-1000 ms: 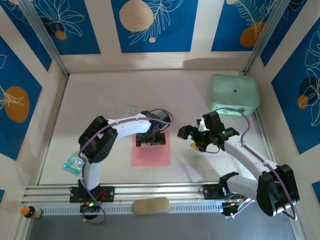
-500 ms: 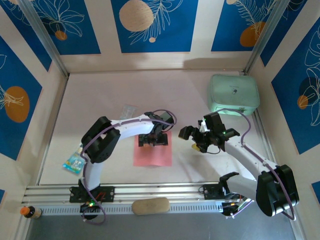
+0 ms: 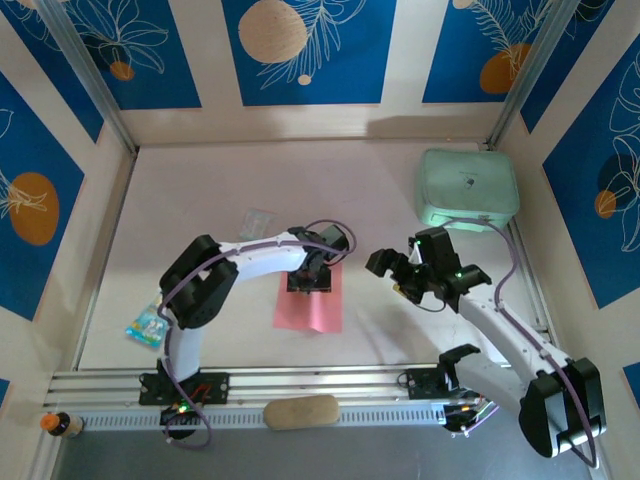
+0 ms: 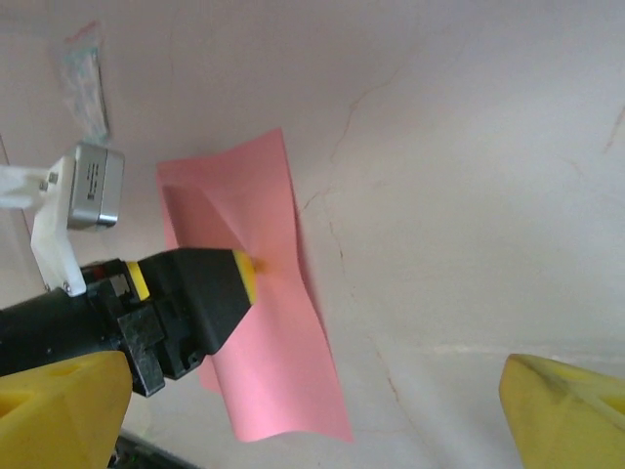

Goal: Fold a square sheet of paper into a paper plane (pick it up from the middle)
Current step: First fold the square sheet of paper in half at the center of the table.

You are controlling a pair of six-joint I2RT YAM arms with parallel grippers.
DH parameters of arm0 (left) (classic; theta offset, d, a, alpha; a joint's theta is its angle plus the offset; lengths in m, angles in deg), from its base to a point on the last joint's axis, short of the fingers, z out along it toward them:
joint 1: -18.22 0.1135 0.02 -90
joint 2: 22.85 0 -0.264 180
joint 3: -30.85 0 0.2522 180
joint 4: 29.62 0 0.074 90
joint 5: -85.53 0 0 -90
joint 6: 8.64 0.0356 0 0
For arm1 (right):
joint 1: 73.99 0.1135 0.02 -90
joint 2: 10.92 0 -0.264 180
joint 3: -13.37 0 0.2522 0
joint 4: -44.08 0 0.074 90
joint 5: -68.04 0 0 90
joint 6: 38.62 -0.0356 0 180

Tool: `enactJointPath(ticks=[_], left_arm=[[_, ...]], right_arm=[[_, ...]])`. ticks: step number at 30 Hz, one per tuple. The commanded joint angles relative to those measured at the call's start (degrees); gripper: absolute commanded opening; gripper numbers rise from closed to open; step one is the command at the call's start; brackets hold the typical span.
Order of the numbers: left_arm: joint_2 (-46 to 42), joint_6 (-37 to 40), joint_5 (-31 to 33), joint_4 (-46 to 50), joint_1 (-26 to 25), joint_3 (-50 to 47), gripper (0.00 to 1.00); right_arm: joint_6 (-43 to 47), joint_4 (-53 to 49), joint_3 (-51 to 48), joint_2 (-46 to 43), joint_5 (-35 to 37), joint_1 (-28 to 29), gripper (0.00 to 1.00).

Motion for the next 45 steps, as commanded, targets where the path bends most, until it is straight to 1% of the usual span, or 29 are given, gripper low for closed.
enactJointPath(ticks=[1, 2, 3, 5, 8, 13, 15, 17, 21, 23, 26, 29, 33, 35, 40, 43, 45], left_arm=[[-3.7, 1.9, 0.0, -4.0, -0.5, -3.6, 0.53], [-5.2, 2.2, -0.2, -5.5, -0.5, -4.6, 0.49], [-6.4, 2.4, -0.5, -7.1, -0.5, -5.5, 0.47], [-9.0, 2.3, -0.8, -10.5, -0.5, -7.4, 0.45], [-12.5, 2.5, -2.3, -14.8, -0.1, -9.8, 0.41], [-16.2, 2.5, -5.4, -18.2, 1.1, -11.6, 0.36], [-17.8, 2.4, -8.6, -21.2, 1.9, -12.8, 0.36], [-19.2, 1.7, -13.6, -26.3, 3.0, -14.5, 0.36], [-21.4, -1.3, -21.4, -37.2, 5.0, -18.5, 0.35], [-21.5, -5.2, -26.4, -45.0, 6.1, -21.0, 0.35], [-19.8, -11.8, -31.6, -56.8, 7.0, -24.3, 0.35], [-16.8, -16.0, -34.2, -63.8, 7.5, -26.0, 0.34], [-12.8, -19.0, -36.6, -68.3, 7.4, -26.8, 0.34], [-11.8, -19.3, -36.2, -68.1, 7.5, -27.3, 0.33], [-10.7, -17.3, -35.2, -63.2, 7.5, -27.6, 0.34], [-10.1, -16.1, -34.3, -61.0, 7.5, -28.0, 0.34], [-9.3, -16.0, -34.4, -61.1, 7.5, -28.3, 0.34]], right_arm=[[-0.2, -1.5, -1.5, -2.7, 3.8, -0.4, 0.97], [0.2, -1.4, -1.6, -3.3, 4.0, -0.5, 0.97], [0.7, -1.3, -1.8, -3.7, 4.1, -0.6, 0.97], [2.1, -1.7, -1.7, -4.8, 4.4, -0.7, 0.97], [1.5, -3.1, -1.4, -6.2, 6.0, -1.2, 0.96], [0.7, -4.8, -0.2, -7.0, 5.1, -2.6, 0.95], [1.4, -5.3, 0.6, -7.1, 3.5, -3.3, 0.95], [3.4, -4.7, 1.2, -7.1, -0.3, -4.5, 0.95], [5.3, -3.1, 1.4, -7.0, -5.9, -7.1, 0.95], [5.6, -2.0, 1.2, -7.0, -9.9, -8.8, 0.95], [4.9, -0.5, 0.9, -6.2, -14.1, -10.5, 0.95], [4.1, 0.0, 0.9, -4.7, -16.4, -11.4, 0.96], [3.5, 1.0, 1.0, -2.1, -19.3, -11.7, 0.97], [3.1, 1.1, 1.1, -1.0, -19.5, -11.7, 0.97], [2.5, 0.5, 1.2, -0.3, -16.4, -11.0, 0.97], [3.2, 1.0, 1.2, -1.9, -12.2, -8.6, 0.97], [4.9, 2.5, 0.6, -2.9, -11.6, -7.0, 0.98]])
